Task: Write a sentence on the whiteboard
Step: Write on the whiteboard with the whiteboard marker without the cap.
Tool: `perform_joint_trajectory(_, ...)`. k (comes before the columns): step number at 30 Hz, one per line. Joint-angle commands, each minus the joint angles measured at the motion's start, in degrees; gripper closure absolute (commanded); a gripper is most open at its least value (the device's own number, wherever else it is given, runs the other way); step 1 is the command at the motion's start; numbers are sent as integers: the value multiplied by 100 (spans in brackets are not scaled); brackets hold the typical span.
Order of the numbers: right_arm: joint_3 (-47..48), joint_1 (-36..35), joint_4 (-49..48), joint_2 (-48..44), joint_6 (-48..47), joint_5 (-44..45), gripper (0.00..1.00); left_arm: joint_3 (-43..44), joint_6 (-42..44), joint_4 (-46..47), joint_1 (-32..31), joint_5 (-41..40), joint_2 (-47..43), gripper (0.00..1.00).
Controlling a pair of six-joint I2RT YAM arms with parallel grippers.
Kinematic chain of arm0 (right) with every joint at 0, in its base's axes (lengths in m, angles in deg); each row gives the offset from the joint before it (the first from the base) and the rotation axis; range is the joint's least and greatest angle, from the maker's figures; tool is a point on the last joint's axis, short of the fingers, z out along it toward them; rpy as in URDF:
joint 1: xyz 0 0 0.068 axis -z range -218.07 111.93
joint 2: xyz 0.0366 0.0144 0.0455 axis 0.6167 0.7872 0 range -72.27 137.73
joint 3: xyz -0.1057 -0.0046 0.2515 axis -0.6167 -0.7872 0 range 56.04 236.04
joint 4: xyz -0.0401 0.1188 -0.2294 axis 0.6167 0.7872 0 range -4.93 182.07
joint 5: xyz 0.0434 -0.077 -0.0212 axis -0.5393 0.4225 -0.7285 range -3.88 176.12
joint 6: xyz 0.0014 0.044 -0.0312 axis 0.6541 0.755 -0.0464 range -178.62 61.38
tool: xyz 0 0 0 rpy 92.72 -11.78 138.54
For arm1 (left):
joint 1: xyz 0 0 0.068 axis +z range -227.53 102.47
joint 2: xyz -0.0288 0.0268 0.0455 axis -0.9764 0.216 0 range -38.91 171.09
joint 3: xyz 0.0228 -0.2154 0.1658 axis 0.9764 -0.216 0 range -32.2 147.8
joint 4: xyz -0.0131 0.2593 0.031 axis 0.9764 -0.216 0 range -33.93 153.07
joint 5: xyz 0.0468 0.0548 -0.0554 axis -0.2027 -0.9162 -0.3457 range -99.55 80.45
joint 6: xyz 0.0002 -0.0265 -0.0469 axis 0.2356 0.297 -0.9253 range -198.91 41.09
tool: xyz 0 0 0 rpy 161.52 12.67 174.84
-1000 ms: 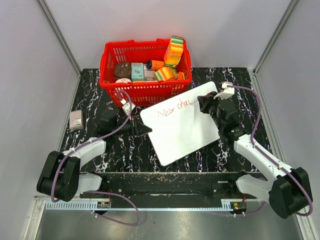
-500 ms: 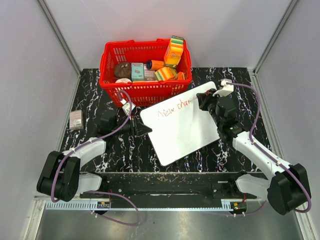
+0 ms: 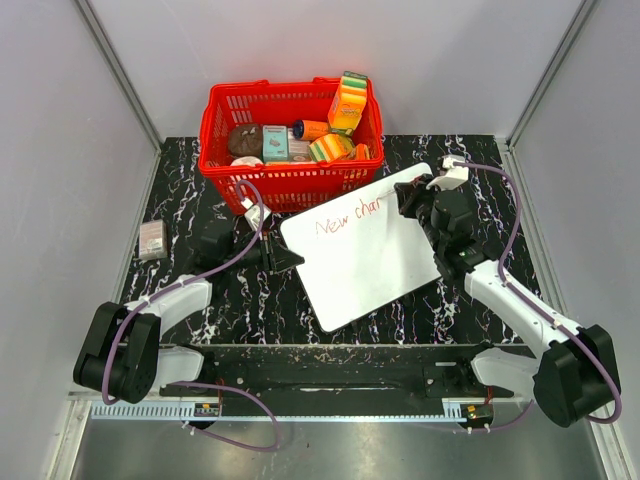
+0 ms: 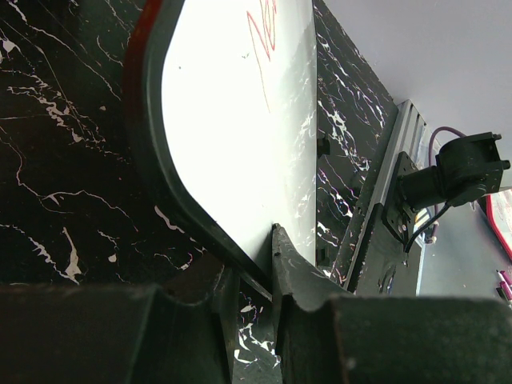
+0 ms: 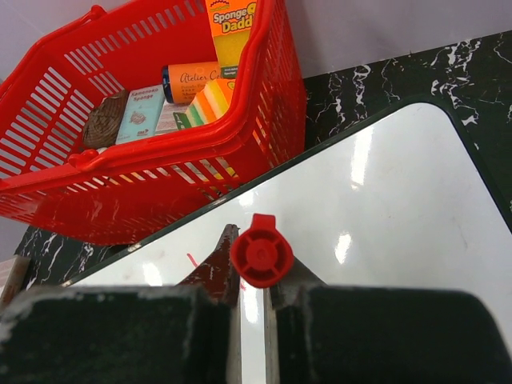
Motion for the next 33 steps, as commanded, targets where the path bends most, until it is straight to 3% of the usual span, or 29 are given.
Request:
perform_joint_trajectory(1,207,100,29,43,-75,254,100,-37,1028,-302,-225,-79,151,100)
perform_joint_trajectory(33,-364,170,372,-730,118,-98,100,-29,1037,-310,-234,-114,151,100)
